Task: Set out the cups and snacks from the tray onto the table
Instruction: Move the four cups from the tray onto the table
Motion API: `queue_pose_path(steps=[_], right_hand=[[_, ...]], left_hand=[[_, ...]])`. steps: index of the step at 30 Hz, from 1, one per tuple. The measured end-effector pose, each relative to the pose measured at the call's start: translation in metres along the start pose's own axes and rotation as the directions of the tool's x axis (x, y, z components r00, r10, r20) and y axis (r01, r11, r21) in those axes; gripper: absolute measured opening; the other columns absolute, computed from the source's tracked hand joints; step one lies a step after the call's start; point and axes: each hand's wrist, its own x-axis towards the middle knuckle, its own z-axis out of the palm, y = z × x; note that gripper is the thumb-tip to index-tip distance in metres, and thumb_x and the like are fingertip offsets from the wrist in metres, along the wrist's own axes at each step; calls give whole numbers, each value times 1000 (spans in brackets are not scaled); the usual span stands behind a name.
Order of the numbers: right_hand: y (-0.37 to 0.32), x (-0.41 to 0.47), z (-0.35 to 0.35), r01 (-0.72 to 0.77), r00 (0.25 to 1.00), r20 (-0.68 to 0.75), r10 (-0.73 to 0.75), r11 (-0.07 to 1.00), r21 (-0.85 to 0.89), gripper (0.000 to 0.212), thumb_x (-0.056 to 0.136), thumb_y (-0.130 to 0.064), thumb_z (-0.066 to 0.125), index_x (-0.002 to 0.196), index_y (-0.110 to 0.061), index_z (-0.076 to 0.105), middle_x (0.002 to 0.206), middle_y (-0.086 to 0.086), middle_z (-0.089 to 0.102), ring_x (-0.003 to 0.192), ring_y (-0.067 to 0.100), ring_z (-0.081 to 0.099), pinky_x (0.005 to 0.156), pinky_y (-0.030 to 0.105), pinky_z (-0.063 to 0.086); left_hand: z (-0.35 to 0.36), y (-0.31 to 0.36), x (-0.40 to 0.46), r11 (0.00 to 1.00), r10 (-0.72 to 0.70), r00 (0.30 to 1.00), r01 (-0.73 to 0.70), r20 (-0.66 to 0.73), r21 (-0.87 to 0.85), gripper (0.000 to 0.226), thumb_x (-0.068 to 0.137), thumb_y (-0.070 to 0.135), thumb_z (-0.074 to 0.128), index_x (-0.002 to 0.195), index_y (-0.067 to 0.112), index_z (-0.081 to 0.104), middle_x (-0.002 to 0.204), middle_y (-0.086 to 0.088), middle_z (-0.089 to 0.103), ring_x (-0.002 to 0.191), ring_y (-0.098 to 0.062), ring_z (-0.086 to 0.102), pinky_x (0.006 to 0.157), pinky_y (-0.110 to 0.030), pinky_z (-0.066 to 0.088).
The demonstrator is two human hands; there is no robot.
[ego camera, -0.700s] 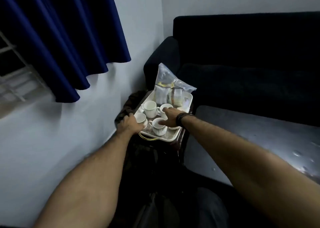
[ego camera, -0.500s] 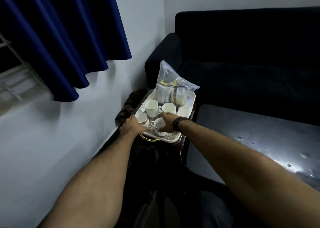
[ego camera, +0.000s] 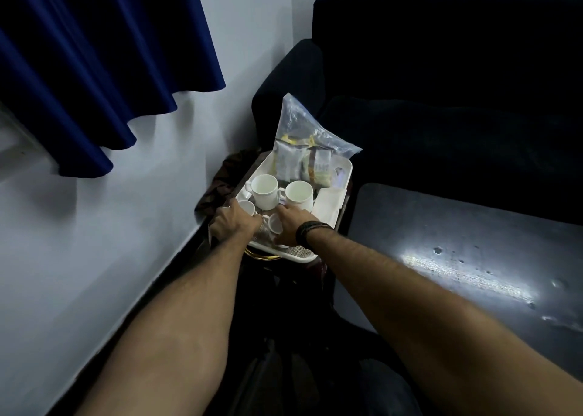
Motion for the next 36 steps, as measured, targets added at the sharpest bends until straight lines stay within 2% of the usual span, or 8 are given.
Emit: queue_pose_path(steps=[6, 10, 17, 20, 24, 28, 32, 36], right_hand=[[0, -5, -4, -20, 1000, -9, 21, 999, 49, 70, 78, -35, 72, 137, -12, 41, 137, 13, 50, 117, 38, 57, 95, 45, 52], [9, -24, -18, -49, 997, -56, 55, 994, 102, 71, 75, -43, 74, 131, -13, 43, 130, 14, 52, 113, 36, 57, 90, 42, 51], [47, -78, -75, -86, 963, -237, 126, 981, 174, 78, 68, -66, 66, 130, -24, 45, 126, 5, 59, 109, 26, 60, 87, 40, 51], [78, -109, -103, -176, 926, -301, 229, 965, 195, 70, 64, -67, 65, 116, -23, 52, 117, 5, 62, 103, 28, 61, 75, 35, 45], [129, -159, -126, -300, 861, -328, 387, 910, 286, 63, 65, -59, 70, 111, -19, 54, 113, 6, 61, 99, 28, 61, 77, 37, 51], [184, -211, -132, -428, 783, -321, 532, 837, 342, 65, 67, -56, 73, 115, -16, 54, 116, 6, 60, 102, 28, 61, 80, 39, 55], [234, -253, -126, -537, 712, -299, 635, 768, 349, 66, 69, -54, 73, 119, -15, 54, 119, 7, 59, 106, 28, 61, 81, 37, 54], [276, -284, -114, -624, 660, -264, 704, 709, 329, 69, 69, -52, 74, 122, -13, 53, 122, 9, 58, 109, 30, 60, 85, 40, 54]], left_hand=[[-2, 2, -9, 996, 52, 999, -53, -16, -67, 77, 73, 52, 72, 134, 12, 44, 135, -19, 50, 123, -40, 54, 96, -45, 47], [-17, 3, -26, 974, 225, 965, -227, -136, 1, 55, 84, 40, 64, 127, 9, 47, 129, -20, 52, 115, -42, 58, 89, -44, 48], [-53, 39, -72, 904, 422, 883, -426, -207, 27, 54, 86, 36, 63, 131, 12, 46, 124, -18, 48, 104, -41, 60, 77, -45, 49], [-56, 63, -96, 872, 484, 853, -488, -193, 30, 51, 87, 37, 59, 132, 16, 45, 126, -16, 46, 105, -41, 61, 80, -45, 49], [-45, 101, -131, 811, 584, 799, -583, -145, 48, 52, 89, 42, 55, 133, 18, 41, 131, -15, 44, 107, -43, 60, 82, -47, 49], [-18, 140, -171, 734, 679, 733, -677, -37, 46, 55, 88, 42, 57, 136, 21, 38, 137, -13, 42, 110, -41, 60, 85, -47, 48], [19, 172, -210, 685, 728, 685, -729, 33, 21, 58, 89, 45, 56, 137, 18, 37, 131, -12, 49, 115, -38, 58, 88, -47, 49], [55, 199, -241, 654, 753, 649, -757, 104, -12, 63, 88, 50, 57, 133, 13, 33, 130, -11, 53, 112, -37, 61, 83, -45, 50]])
